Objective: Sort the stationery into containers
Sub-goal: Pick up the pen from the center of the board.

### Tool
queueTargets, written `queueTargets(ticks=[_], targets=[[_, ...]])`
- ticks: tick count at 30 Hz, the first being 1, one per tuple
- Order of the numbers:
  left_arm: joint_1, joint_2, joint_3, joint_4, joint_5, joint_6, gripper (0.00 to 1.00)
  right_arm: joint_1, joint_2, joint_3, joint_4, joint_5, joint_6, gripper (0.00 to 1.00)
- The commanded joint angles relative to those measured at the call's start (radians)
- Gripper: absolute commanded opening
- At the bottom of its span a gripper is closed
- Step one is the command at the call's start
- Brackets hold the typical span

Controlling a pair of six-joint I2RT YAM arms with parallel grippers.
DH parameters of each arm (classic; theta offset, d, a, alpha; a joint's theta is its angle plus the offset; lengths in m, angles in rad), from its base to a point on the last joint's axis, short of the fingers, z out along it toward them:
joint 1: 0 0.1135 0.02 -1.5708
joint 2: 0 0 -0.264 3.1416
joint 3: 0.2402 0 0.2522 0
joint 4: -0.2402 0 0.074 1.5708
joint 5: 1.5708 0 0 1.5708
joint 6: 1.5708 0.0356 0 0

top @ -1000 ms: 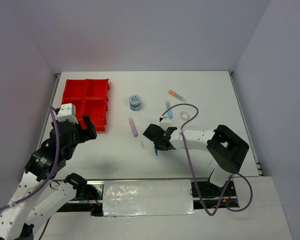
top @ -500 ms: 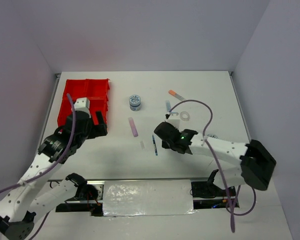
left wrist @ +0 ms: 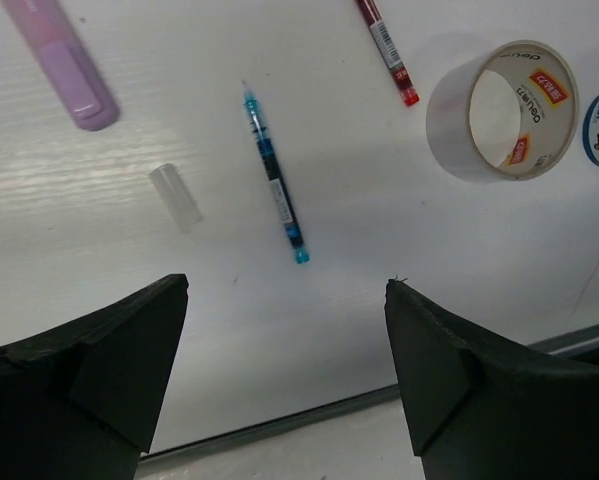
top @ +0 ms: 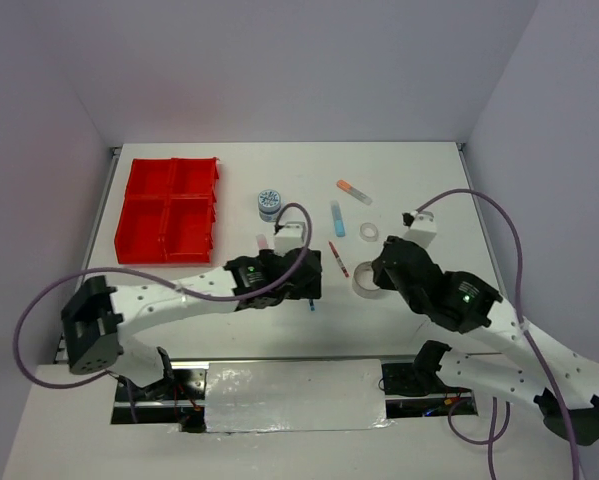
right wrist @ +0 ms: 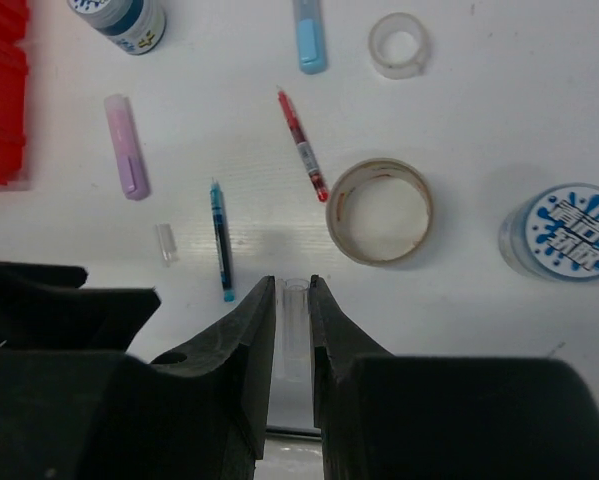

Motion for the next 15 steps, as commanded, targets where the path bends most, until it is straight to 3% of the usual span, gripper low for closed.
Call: queueTargets(ticks=[1,6,15], targets=[[-0.014,0.107,0.087,0.05,-0.047,-0.077,0.91,-0.01,-0.051,0.032,-0.118,0.052,-0.021,0.02],[-0.014,0.275,0.185,0.024,-0.052,-0.095,0.8,-0.013,-0.079,0.039,-0.186,0.066,-0.028,0.02],[0.002,0.443,0.261,-0.033,-0.057,-0.129,0.73,-0.024,-0.142,0.045,-0.174,0.059,-0.071,0.02]])
